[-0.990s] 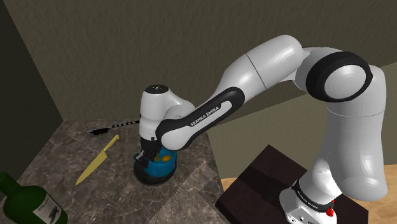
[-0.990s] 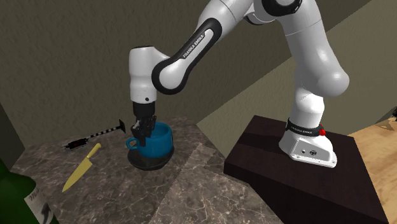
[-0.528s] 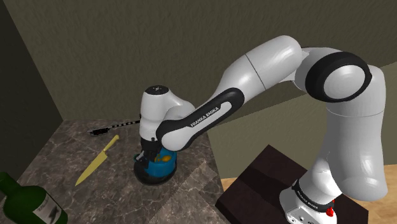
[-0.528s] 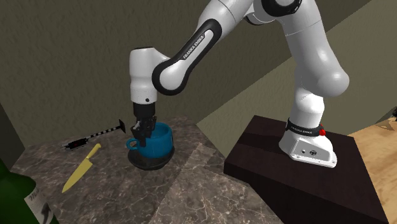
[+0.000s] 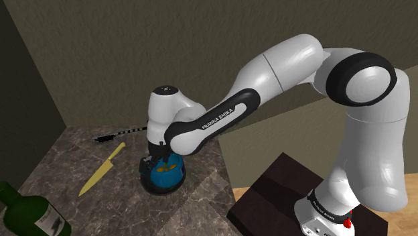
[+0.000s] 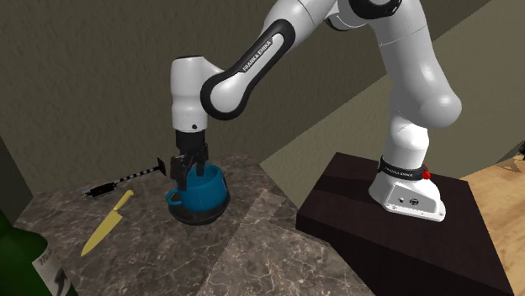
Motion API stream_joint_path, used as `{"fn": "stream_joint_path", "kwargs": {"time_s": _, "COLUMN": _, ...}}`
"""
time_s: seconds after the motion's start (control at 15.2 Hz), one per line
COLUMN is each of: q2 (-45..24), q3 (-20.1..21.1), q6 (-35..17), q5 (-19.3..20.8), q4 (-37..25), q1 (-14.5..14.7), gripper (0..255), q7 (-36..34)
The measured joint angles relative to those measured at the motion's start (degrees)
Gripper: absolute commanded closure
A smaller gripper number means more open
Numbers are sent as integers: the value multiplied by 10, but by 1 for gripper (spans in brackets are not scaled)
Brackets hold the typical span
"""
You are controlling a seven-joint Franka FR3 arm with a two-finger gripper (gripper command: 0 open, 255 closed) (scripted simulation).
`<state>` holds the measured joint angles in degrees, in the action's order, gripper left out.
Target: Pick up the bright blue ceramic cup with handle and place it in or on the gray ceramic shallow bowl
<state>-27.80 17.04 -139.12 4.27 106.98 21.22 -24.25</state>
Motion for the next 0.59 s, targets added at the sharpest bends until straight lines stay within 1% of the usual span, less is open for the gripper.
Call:
{"fn": "stream_joint_path", "kwargs": {"time_s": 0.2, "q2": 30, "q3": 6, "q6": 30, "q5": -10, "q4": 0, "q1": -7, "gripper": 0, "q7": 6}}
{"fn": "stream_joint_path", "kwargs": {"time_s": 0.59, "q2": 38, "q3": 8, "q6": 37, "q5": -13, "q4": 1, "q1": -9, "gripper": 0, "q7": 8}}
